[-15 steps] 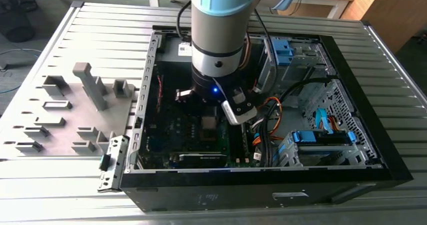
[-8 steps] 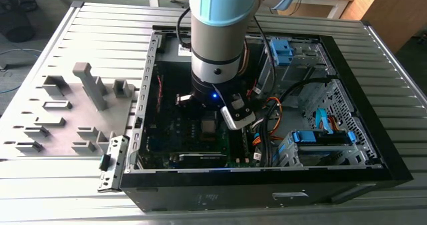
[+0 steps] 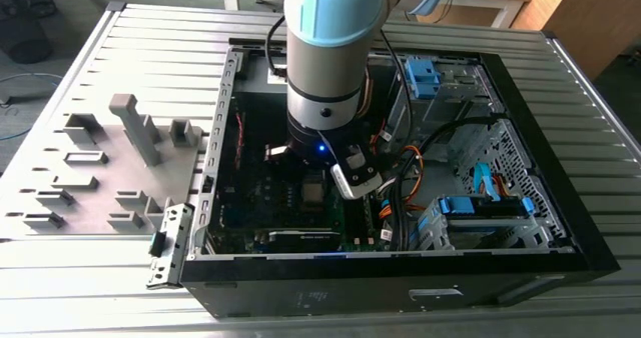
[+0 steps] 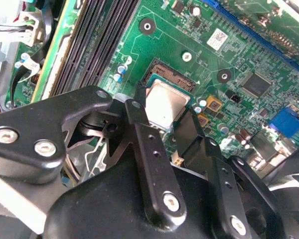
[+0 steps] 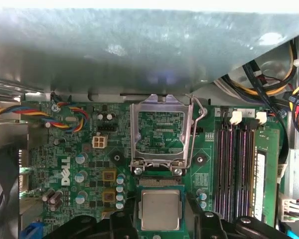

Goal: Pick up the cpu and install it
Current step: 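Place the cpu into insertion slot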

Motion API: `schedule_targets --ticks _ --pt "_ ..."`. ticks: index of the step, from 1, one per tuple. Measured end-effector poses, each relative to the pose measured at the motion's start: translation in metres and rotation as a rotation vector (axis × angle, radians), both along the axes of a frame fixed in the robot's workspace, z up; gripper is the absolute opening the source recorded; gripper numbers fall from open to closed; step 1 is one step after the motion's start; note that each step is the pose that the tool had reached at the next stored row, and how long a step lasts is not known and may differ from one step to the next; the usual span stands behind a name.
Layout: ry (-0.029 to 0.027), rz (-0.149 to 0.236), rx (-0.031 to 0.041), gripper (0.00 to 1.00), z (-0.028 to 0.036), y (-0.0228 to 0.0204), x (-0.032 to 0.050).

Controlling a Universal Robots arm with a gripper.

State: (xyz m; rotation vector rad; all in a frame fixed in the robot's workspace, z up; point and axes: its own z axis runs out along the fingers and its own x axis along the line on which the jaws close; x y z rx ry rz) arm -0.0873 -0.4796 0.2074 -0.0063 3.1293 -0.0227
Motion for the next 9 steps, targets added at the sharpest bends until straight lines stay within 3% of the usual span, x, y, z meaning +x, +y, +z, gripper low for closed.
schedule_targets --ticks 5,9 --pt "-0.0001 -0.005 0.0002 0.47 -0.0054 -0.0025 -0.0001" --pt "0.0001 -0.005 -0.0001 0.47 -0.0057 -0.0025 -0.0001"
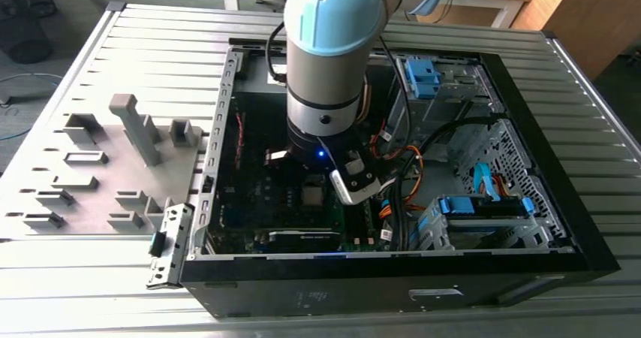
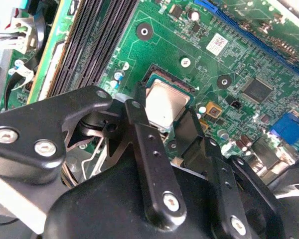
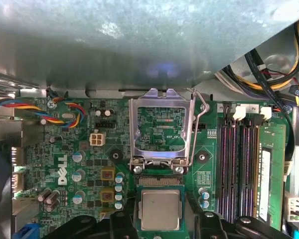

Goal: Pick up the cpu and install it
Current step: 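Place the cpu into insertion slot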

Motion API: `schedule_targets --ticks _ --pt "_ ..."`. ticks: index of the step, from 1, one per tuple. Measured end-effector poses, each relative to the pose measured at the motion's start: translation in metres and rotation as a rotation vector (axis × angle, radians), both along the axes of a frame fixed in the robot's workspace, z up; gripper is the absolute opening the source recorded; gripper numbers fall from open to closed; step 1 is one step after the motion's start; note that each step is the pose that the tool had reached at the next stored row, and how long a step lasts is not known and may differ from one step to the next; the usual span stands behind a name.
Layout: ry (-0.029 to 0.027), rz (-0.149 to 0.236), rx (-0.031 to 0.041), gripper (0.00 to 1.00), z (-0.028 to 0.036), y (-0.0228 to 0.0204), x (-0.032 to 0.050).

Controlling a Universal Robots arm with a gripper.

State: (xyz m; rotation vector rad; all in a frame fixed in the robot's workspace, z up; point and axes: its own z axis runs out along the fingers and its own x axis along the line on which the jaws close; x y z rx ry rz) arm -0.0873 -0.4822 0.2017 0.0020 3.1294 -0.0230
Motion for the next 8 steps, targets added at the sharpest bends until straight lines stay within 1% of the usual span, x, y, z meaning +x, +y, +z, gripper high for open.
schedule_targets --ticks 2,8 --pt "-0.0002 0.0 0.0003 0.47 -0.0004 0.0 0.0" --pt "-0.0001 0.0 0.0002 0.47 -0.0056 0.0 0.0"
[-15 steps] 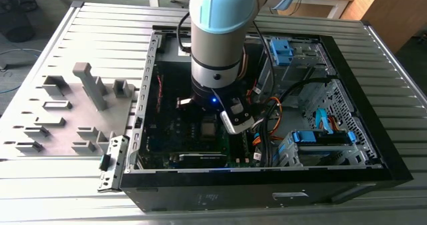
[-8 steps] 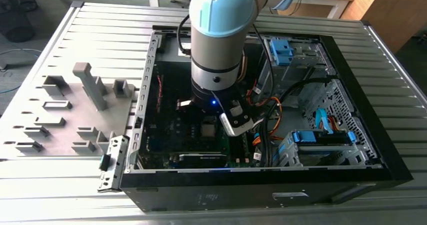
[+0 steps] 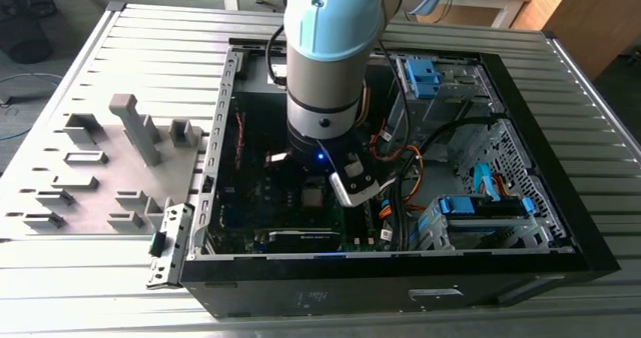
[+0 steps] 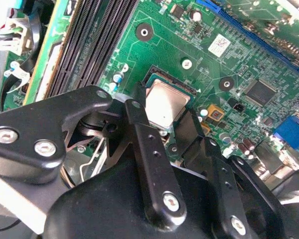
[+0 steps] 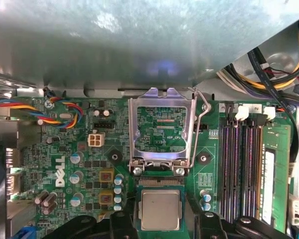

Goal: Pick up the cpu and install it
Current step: 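Place the cpu into insertion slot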

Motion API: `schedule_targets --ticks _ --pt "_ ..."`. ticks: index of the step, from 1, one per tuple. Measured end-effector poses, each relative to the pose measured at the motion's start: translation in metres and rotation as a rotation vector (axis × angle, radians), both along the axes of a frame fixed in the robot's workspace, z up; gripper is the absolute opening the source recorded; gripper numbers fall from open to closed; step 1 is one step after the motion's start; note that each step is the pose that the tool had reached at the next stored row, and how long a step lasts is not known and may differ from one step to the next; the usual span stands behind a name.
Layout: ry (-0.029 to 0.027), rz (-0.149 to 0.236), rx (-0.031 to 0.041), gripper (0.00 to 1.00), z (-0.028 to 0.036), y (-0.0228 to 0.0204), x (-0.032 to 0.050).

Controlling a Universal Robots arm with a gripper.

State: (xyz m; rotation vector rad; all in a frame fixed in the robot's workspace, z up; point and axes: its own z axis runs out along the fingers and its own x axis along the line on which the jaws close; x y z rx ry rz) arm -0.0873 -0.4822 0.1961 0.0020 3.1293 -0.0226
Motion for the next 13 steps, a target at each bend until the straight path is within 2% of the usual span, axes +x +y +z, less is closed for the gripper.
schedule_targets --ticks 13 --pt "0.0 0.0 0.0029 0.47 -0.0017 -0.0001 -0.0003"
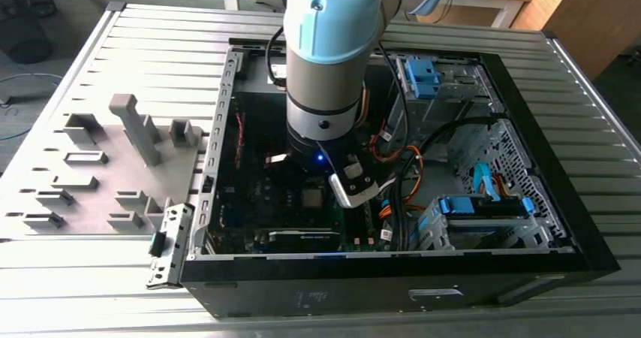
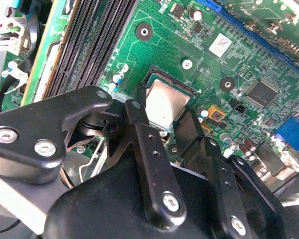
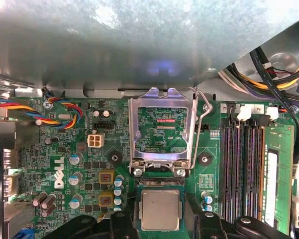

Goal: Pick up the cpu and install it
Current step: 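Place the cpu into insertion slot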

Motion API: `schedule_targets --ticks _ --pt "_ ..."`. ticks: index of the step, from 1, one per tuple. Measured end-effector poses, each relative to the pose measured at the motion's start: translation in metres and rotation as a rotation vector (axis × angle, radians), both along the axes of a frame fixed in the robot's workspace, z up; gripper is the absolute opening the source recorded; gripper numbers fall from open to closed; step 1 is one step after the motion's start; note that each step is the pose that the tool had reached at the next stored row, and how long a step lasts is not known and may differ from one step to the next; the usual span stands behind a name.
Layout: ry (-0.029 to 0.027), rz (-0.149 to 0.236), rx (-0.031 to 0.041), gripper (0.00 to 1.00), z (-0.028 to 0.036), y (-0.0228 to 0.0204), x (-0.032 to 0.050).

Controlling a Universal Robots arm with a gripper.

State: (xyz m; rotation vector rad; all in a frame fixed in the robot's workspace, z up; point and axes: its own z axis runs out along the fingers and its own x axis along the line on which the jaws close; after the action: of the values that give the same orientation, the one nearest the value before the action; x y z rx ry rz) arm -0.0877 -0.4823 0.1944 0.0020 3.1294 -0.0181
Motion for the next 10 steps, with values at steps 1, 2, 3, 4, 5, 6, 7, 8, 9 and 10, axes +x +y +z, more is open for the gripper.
schedule_targets --ticks 1,2,3,4,5,6,7,8,9,10 --pt "0.0 0.0 0.0005 0.47 0.0 0.0 0.0" --pt "0.0001 0.0 0.0028 0.47 0.0 -0.0002 -0.0001" --pt "0.0 0.0 0.0066 0.47 0.0 -0.0002 -0.0001" --pt "0.0 0.0 0.0095 0.47 0.0 -0.0003 0.0" --pt "-0.0001 0.0 0.0104 0.47 0.0 -0.0003 0.0" --pt "-0.0001 0.0 0.0105 0.47 -0.0001 -0.0004 0.0" --pt "-0.0001 -0.001 0.0107 0.47 -0.0002 -0.0007 0.0" --pt "-0.0001 -0.005 0.0107 0.47 -0.0004 -0.0009 0.0" --pt "-0.0001 -0.009 0.0106 0.47 -0.0004 -0.001 0.0" --pt "-0.0001 -0.012 0.0105 0.47 -0.0004 -0.0011 0.0"
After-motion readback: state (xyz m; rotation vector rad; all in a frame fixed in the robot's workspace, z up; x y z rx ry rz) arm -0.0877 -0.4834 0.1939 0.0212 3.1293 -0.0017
